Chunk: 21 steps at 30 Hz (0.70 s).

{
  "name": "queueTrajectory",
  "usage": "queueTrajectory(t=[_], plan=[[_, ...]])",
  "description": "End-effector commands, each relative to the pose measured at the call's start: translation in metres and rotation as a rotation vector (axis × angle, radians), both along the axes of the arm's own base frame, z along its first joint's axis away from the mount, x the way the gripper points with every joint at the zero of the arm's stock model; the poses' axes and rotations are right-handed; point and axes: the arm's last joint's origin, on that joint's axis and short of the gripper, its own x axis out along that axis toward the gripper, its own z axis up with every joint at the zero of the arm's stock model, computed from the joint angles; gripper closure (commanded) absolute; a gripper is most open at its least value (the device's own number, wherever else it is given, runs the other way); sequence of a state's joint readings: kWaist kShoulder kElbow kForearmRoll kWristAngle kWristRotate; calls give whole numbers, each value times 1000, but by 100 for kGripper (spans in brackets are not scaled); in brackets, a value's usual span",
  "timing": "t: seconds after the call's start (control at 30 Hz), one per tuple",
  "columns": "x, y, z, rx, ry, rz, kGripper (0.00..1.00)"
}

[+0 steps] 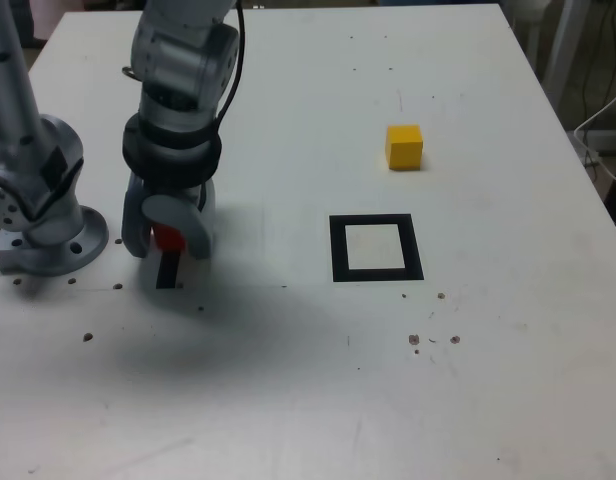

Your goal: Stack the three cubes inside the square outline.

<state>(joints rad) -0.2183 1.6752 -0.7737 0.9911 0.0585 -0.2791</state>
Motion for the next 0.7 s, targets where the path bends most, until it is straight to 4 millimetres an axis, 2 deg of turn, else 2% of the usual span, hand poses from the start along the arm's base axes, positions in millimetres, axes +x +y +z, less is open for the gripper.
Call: queueTrajectory(t=[0.0, 0.17, 0.43, 0.67], plan=[[1, 0, 2, -5, -11, -1, 69], [1, -1, 8, -16, -12, -2, 72], [-1, -2, 19, -29, -9, -3, 72], [12, -17, 42, -45, -59, -57, 72]])
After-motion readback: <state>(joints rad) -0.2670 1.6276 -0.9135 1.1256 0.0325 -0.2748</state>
